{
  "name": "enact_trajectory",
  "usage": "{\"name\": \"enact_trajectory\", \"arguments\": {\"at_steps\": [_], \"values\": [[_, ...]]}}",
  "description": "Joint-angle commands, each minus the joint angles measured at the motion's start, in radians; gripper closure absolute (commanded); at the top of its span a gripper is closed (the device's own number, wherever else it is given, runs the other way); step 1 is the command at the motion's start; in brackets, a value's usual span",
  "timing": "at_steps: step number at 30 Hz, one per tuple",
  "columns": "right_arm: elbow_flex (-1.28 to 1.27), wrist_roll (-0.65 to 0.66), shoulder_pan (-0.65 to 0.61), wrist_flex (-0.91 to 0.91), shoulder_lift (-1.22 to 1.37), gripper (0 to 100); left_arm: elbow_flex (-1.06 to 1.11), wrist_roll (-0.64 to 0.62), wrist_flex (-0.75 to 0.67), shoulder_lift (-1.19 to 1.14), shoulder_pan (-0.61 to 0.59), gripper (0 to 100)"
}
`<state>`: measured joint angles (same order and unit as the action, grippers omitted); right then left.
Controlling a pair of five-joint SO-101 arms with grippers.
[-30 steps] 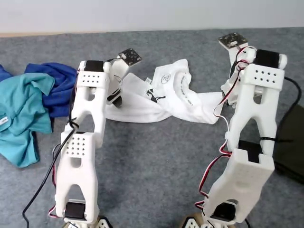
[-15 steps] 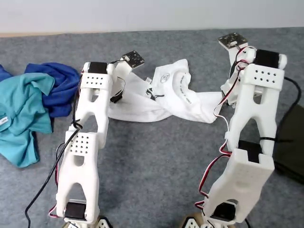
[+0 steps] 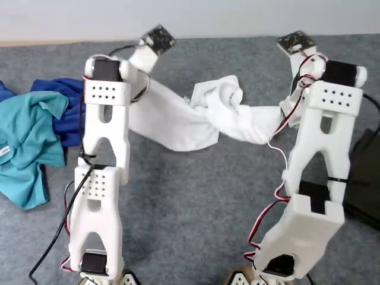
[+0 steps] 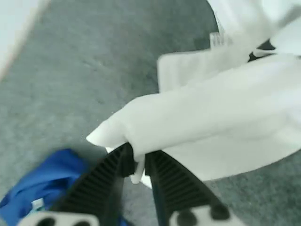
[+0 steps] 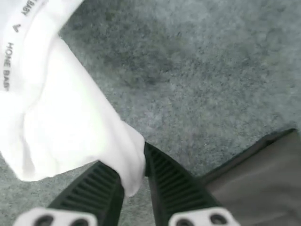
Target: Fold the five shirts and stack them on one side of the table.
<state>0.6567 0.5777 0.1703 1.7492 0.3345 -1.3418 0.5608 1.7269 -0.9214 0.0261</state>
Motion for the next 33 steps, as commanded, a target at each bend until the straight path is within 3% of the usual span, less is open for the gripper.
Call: {"name": "enact_trajectory", "arguments": {"at_steps": [1, 11, 18, 33], "values": [[0.055, -0.003, 0.005, 0.039, -0.114, 98.7, -0.042, -0.058, 0.028, 0.146, -0.023, 100], [0.055, -0.003, 0.013, 0.039, -0.248, 98.7, -0.036, -0.081, 0.029, 0.316, -0.057, 100], [0.055, -0.003, 0.005, 0.030, -0.387, 98.7, 0.093, -0.083, 0.028, 0.539, -0.057, 100], [0.055, -0.011, -0.005, -0.007, -0.631, 98.7, 0.131, -0.192, 0.025, 0.867, -0.040, 100]]}}
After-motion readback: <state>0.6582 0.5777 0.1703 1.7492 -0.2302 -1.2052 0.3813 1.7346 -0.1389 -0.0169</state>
